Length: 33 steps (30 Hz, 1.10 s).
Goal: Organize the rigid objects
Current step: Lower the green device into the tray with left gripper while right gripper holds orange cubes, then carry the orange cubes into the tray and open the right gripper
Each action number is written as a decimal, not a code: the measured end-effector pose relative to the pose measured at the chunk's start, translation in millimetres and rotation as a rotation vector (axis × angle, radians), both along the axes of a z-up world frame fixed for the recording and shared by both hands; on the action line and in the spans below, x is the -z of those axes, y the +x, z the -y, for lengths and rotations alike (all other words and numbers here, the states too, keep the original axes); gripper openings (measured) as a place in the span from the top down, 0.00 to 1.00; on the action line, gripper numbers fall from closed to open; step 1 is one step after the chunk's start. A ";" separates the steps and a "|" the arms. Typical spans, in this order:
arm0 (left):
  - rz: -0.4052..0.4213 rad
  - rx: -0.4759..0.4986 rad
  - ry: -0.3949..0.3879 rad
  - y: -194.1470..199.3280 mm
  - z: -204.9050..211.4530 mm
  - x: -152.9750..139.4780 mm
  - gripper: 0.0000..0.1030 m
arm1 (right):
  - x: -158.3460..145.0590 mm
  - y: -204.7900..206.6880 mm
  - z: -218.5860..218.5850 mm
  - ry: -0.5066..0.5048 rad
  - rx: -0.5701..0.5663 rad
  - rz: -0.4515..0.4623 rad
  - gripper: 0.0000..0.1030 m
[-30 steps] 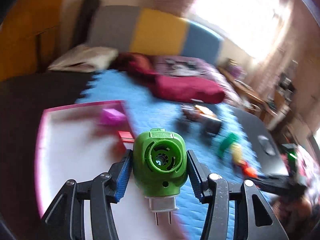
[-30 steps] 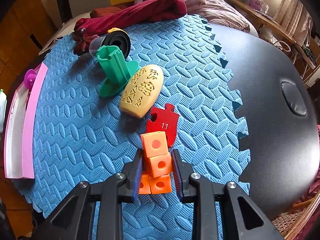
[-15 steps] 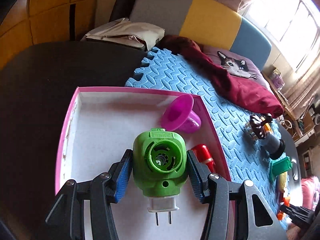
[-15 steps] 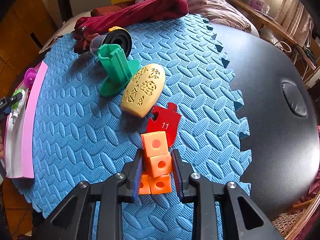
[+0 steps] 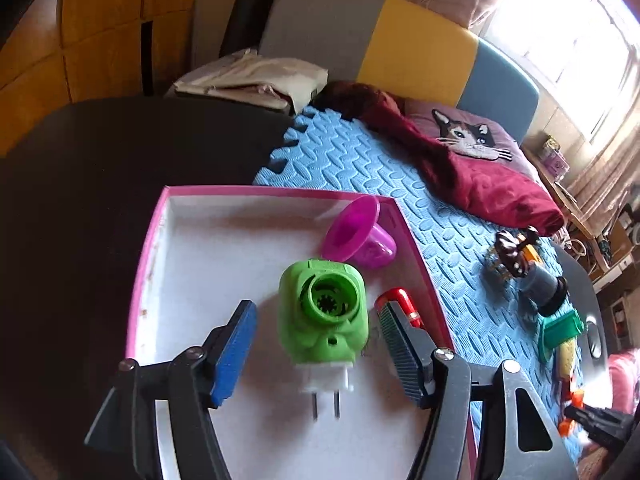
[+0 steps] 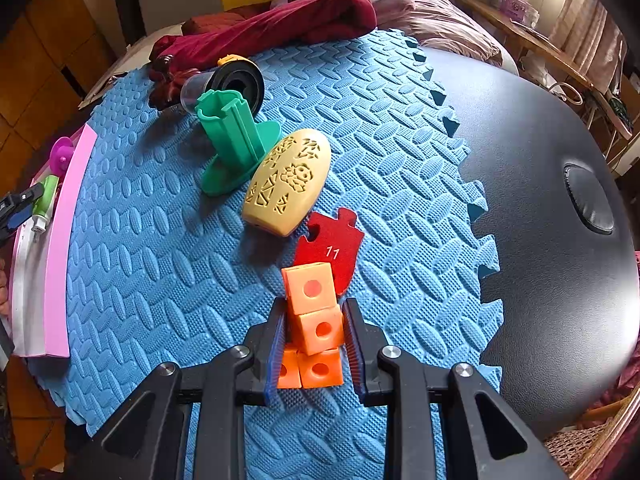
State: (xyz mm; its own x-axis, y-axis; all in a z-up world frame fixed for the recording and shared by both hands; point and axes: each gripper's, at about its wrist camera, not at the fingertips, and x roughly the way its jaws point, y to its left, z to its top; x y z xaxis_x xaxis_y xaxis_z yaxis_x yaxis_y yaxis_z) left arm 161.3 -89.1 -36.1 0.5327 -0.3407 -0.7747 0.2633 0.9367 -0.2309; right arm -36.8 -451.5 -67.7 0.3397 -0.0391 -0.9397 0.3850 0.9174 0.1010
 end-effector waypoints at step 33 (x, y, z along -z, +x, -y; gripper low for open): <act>0.117 -0.067 0.085 -97.7 -68.8 -17.2 0.36 | -60.9 94.3 -225.6 0.029 -0.613 0.244 0.74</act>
State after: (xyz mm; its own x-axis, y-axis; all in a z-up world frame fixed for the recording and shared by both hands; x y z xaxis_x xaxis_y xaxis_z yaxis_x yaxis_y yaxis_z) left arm 63.6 -20.3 -18.8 0.6400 -0.2374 -0.7308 0.2204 0.9678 -0.1214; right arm 57.6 -225.8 -6.8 0.4954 0.2535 -0.8309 -0.2437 0.9586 0.1472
